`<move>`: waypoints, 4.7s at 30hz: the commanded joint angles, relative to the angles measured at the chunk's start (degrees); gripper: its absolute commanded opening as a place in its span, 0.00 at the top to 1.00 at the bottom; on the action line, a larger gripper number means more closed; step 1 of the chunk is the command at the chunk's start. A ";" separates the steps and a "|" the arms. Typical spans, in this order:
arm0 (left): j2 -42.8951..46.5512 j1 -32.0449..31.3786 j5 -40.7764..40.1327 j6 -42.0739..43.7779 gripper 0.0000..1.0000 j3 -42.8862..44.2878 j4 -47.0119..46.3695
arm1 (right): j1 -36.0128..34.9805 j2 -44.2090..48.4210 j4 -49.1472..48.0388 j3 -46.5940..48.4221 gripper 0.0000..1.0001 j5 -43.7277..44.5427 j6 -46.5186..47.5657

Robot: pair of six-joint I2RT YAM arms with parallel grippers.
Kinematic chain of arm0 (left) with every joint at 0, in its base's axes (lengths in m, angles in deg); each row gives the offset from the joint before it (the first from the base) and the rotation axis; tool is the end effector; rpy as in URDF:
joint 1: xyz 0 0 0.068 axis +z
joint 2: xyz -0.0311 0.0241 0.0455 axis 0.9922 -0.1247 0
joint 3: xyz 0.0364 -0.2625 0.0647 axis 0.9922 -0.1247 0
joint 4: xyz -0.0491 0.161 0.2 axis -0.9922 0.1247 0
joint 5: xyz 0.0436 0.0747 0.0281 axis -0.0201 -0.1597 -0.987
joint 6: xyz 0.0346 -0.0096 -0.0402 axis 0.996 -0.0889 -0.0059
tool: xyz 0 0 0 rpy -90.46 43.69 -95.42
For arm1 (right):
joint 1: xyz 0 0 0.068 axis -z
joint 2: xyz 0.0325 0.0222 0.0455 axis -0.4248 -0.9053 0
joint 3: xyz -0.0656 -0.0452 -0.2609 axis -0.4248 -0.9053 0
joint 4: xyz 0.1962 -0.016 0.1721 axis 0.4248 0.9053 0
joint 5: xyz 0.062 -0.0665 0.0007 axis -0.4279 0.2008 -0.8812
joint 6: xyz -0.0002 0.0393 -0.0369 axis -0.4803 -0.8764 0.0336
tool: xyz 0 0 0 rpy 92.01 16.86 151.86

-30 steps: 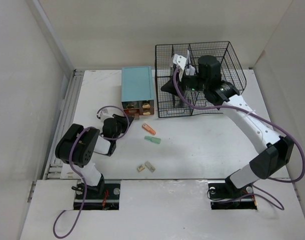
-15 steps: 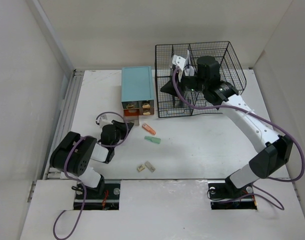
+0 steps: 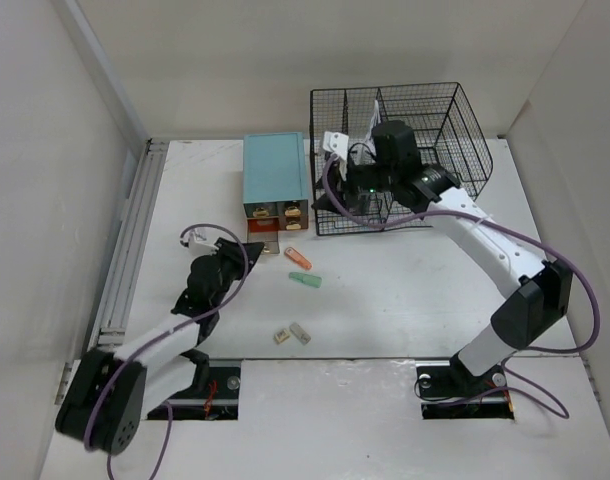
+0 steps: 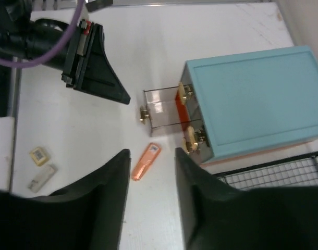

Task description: Organize the desk

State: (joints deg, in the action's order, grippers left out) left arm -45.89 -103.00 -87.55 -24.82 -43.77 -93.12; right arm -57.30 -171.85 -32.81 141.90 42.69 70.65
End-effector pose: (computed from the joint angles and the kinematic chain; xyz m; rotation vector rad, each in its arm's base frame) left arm 0.1860 -0.0686 0.1788 -0.6328 1.6754 -1.0663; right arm 0.2908 0.2117 0.3917 -1.3483 1.4461 0.8276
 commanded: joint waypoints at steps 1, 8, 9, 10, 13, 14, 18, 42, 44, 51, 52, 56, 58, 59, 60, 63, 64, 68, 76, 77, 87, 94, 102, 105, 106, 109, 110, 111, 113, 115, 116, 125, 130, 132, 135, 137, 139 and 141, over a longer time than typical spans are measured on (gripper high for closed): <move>10.74 -1.45 -1.41 4.56 0.95 2.56 11.90 | -3.77 -0.88 6.26 3.85 0.61 1.39 10.16; 36.32 -2.60 -8.70 10.44 1.00 14.05 39.93 | -12.02 -0.36 17.60 -5.80 0.63 4.47 38.73; 38.69 -2.60 -9.67 11.32 1.00 15.64 42.48 | -13.61 -0.36 18.13 -7.30 0.59 5.70 40.75; 40.98 -2.60 -10.46 12.90 1.00 17.31 46.95 | -15.28 -0.36 18.14 -10.27 0.56 6.76 42.95; 48.02 -2.60 -14.41 14.75 0.98 23.47 53.21 | -22.05 -2.81 14.72 -13.98 0.43 12.20 42.97; 50.38 -2.60 -15.90 15.97 0.93 24.79 56.10 | -23.72 -4.47 14.01 -13.99 0.41 13.61 42.97; 53.31 -2.60 -17.76 18.00 0.46 29.89 62.27 | -29.61 -10.01 11.37 -12.24 0.38 18.63 37.97; 59.99 -2.60 -20.84 23.11 0.25 32.10 67.82 | -38.33 -23.03 11.11 -6.52 0.42 20.22 25.48; 59.99 -2.60 -20.84 23.11 0.25 32.10 67.82 | -38.85 -23.03 11.11 -6.52 0.42 19.69 24.87; 61.04 -2.60 -20.84 23.11 0.24 32.10 67.82 | -38.85 -23.65 8.92 -8.19 0.49 20.39 21.44; 61.04 -2.60 -20.84 23.11 0.24 32.10 67.82 | -38.85 -23.65 8.21 -8.71 0.49 21.18 20.92; 61.04 -2.60 -20.84 23.11 0.24 32.10 67.82 | -38.85 -23.65 6.54 -9.42 0.52 24.25 20.30; 61.04 -2.60 -20.84 23.11 0.24 32.10 67.82 | -38.85 -24.27 6.54 -9.42 0.52 24.78 19.77; 61.04 -2.60 -20.84 23.11 0.24 32.10 67.82 | -38.85 -24.79 5.93 -9.42 0.52 24.79 19.77; 61.56 -2.60 -20.84 23.11 0.24 32.10 67.82 | -38.85 -24.79 5.92 -9.42 0.52 25.31 19.77; 61.57 -2.60 -20.84 23.11 0.24 32.10 67.82 | -38.85 -25.31 5.40 -9.42 0.66 25.31 19.25; 61.57 -2.60 -20.84 23.11 0.24 32.10 67.82 | -38.85 -25.32 5.39 -9.42 0.72 25.92 19.24; 62.10 -2.60 -21.37 23.11 0.24 31.57 67.82 | -38.85 -24.79 6.10 -5.56 1.00 30.22 19.24; 62.10 -2.60 -21.37 23.11 0.24 31.57 67.82 | -33.06 -25.58 6.71 9.71 1.00 38.75 18.72; 62.10 -2.60 -21.37 23.11 0.24 31.57 67.82 | -32.18 -26.11 6.71 11.04 1.00 39.54 18.71; 62.62 -2.60 -20.84 23.11 0.23 31.57 67.29 | -24.62 -35.24 3.81 24.13 1.00 44.65 11.60; 62.62 -2.60 -20.84 23.11 0.22 31.57 67.29 | -22.33 -40.88 6.54 30.92 0.95 45.97 8.87; 62.62 -2.60 -20.84 23.11 0.22 31.04 67.29 | -22.33 -34.65 2.58 25.39 0.51 45.35 6.67; 62.62 -2.60 -20.84 23.11 0.22 31.04 67.29 | -22.33 -30.26 0.30 22.40 0.51 45.35 6.15; 62.62 -2.60 -20.84 23.11 0.22 31.04 67.29 | -22.33 -29.28 0.30 21.87 0.51 45.35 6.15; 62.62 -2.60 -20.84 23.11 0.22 31.04 67.29 | -22.86 -25.68 3.89 20.47 0.38 42.57 6.15; 63.14 -2.60 -20.84 23.11 0.22 31.04 67.29 | -22.86 -24.54 5.64 19.42 0.26 40.89 4.93; 63.15 -2.60 -20.84 23.11 0.22 31.04 67.29 | -22.86 -21.92 5.66 16.19 0.02 37.91 2.65; 63.15 -2.60 -20.84 23.11 0.20 31.04 67.29 | -22.86 -19.44 5.66 12.13 0.01 37.88 -3.31; 63.15 -2.60 -20.84 23.11 0.20 31.04 66.68 | -23.47 -16.64 4.53 6.18 0.01 38.93 -14.55; 63.15 -2.60 -20.84 23.11 0.20 31.04 66.68 | -24.43 -15.92 3.91 4.22 0.06 44.85 -18.60; 63.68 -2.60 -20.84 23.11 0.20 31.04 66.68 | -31.46 -13.02 11.02 -2.91 0.24 45.18 -32.52; 64.20 -2.60 -20.31 23.11 0.22 30.51 66.15 | -37.26 -13.02 11.63 -5.28 0.42 46.05 -33.05; 64.81 -2.60 -20.31 23.11 0.22 30.51 66.15 | -37.88 -13.02 11.63 -6.34 0.47 46.06 -33.05; 65.35 -2.60 -20.84 23.11 0.23 30.51 66.15 | -37.89 -11.88 11.63 -9.06 0.50 43.87 -33.58; 65.35 -2.60 -20.84 23.11 0.23 30.51 66.15 | -37.89 -11.26 11.11 -10.82 0.51 43.34 -33.58; 64.82 -2.60 -20.84 23.63 0.23 30.51 66.15 | -37.89 -10.64 10.50 -12.84 0.51 43.33 -33.58; 64.29 -2.60 -20.84 23.63 0.23 30.51 66.15 | -37.89 -9.94 10.49 -13.81 0.51 43.33 -33.58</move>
State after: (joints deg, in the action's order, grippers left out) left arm 13.58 -105.30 -108.27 -2.52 -13.06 -24.57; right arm -95.42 -185.16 -21.32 129.10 86.77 38.32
